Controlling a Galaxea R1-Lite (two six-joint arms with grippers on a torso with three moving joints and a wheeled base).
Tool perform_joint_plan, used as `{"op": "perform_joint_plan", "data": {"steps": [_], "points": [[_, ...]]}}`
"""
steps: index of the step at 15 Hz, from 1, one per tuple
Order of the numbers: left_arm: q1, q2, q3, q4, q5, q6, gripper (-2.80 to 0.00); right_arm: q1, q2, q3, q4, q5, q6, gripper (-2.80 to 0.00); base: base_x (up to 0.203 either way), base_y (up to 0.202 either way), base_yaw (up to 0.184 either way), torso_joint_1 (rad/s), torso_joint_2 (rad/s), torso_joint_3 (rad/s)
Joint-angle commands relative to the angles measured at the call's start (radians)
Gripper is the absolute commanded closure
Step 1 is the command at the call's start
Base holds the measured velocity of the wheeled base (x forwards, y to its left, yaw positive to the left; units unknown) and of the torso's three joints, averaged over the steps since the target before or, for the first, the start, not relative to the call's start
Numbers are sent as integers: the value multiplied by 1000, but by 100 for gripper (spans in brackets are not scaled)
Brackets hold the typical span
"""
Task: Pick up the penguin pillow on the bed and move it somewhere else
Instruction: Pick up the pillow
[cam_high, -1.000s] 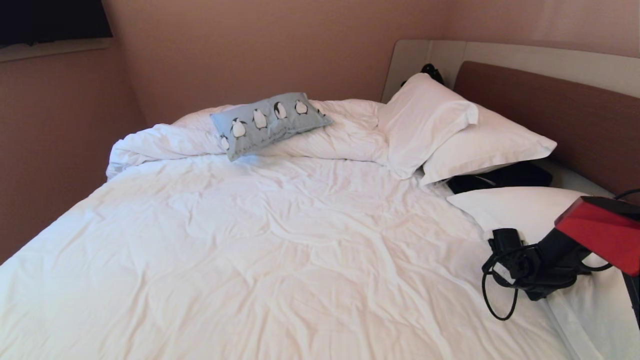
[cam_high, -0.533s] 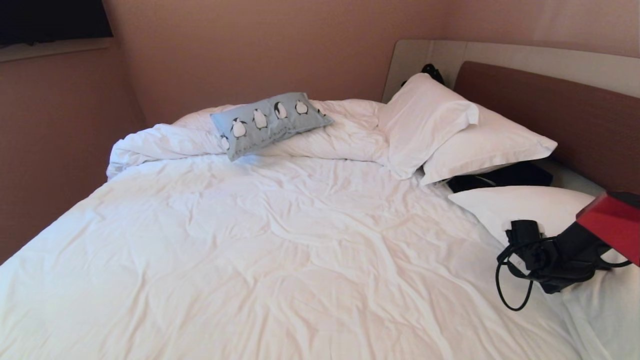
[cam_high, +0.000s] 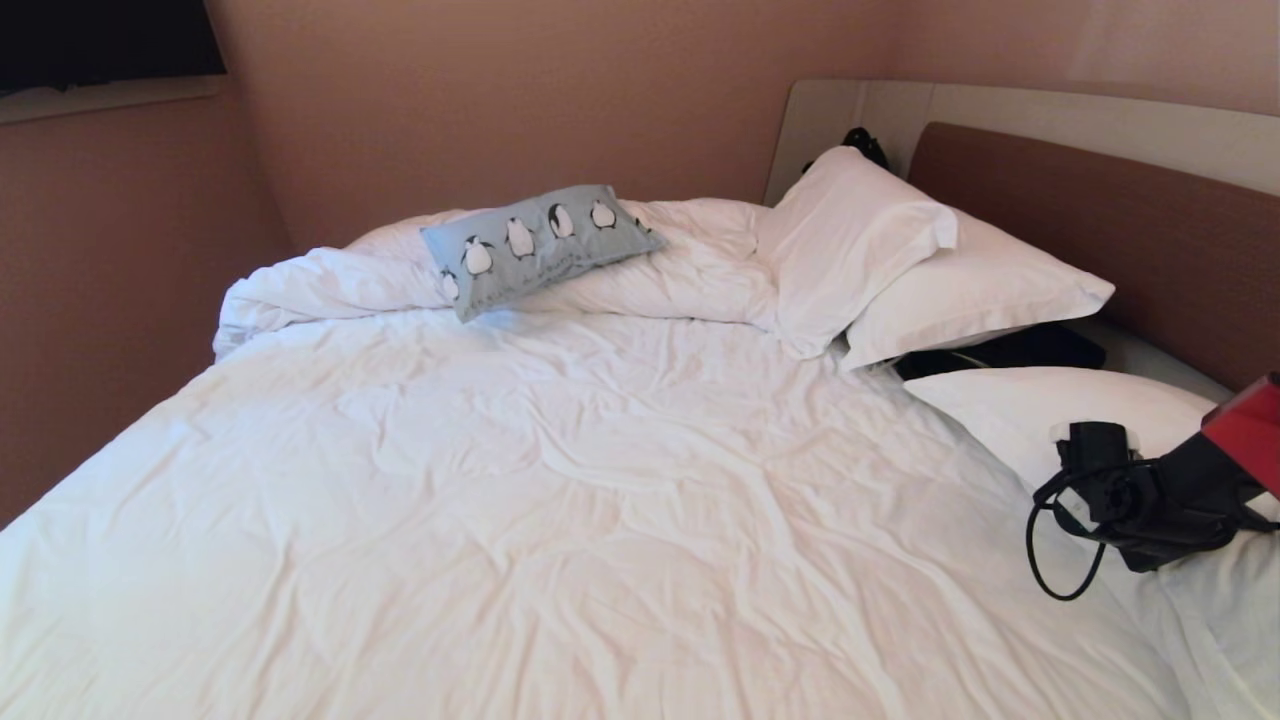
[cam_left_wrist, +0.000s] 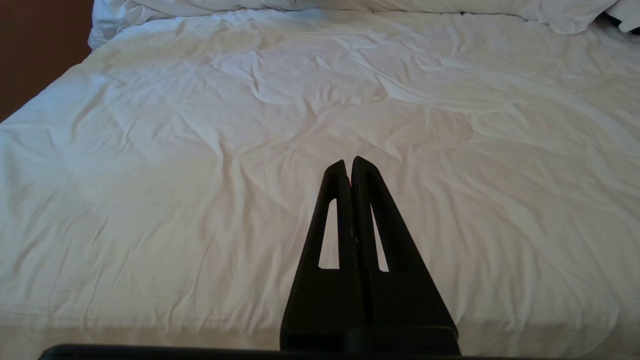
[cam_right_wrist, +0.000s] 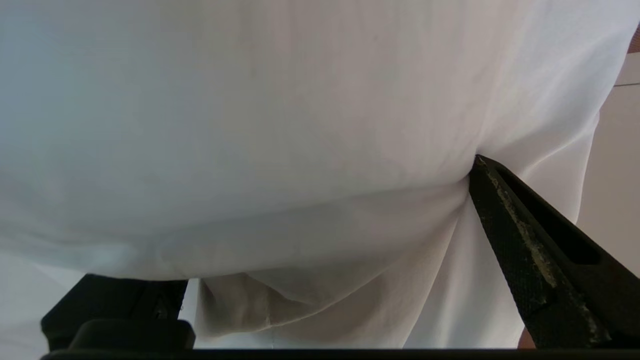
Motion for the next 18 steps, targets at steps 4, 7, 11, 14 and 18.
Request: {"op": "perform_joint_plan", "data": {"steps": [4,7,11,14,18], "points": [[0,0,1,0,0,0,0,-12,3,-7,-2,-6,-1,-280,0,0,0,0,0,0],[0,1,1,0,0,-1,0,-15,3,-22,-5,-1,0,0,0,0,0,0,0,0],[0,0,0,0,0,0,0,-15,3,-32,-8,2,2,0,0,0,0,0,0,0],[0,0,1,0,0,-1,0,-13,-9,-30,-5,16,3,0,0,0,0,0,0,0],[0,0,1,0,0,0,0,-13,-15,-30,-7,26,3,0,0,0,0,0,0,0]]}}
